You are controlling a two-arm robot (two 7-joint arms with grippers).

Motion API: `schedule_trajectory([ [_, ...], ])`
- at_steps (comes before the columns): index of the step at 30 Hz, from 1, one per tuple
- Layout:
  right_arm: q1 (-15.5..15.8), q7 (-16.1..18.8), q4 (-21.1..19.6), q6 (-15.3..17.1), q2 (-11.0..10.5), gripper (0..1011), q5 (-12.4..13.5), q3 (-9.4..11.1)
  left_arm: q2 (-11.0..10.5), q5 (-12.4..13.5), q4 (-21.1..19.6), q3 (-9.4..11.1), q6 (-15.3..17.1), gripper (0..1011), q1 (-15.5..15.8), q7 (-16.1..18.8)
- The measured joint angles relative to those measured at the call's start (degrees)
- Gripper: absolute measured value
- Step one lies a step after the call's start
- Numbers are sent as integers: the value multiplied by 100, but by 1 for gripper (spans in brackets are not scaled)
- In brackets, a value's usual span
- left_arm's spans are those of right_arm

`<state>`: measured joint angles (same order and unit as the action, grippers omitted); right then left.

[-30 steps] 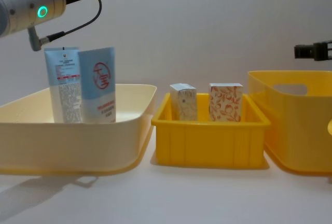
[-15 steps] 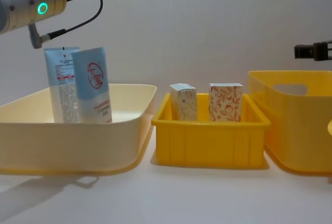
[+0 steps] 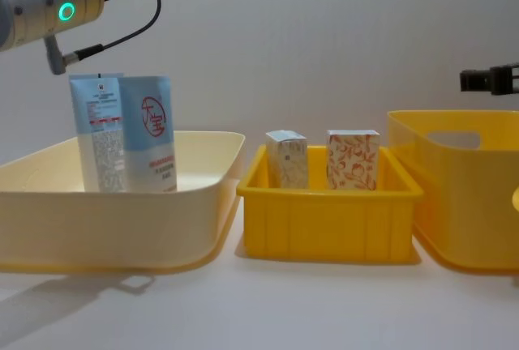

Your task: Bimanual collaborative sorting of washing and personal care products

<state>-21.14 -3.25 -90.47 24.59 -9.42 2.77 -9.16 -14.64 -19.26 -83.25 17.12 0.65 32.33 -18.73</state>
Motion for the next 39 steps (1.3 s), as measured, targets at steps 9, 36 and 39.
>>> schedule_trajectory([
  [9,0,0,0,0,0,1001,0,0,-138,4,-246,-6,283,984,-88,0],
  [36,0,0,0,0,0,1001,0,0,-746,-477,-1158,-283,1759,1003,-801,70],
  [39,0,0,0,0,0,1001,0,0,-772,-524,-1116,-294,1797,1003,-860,70],
])
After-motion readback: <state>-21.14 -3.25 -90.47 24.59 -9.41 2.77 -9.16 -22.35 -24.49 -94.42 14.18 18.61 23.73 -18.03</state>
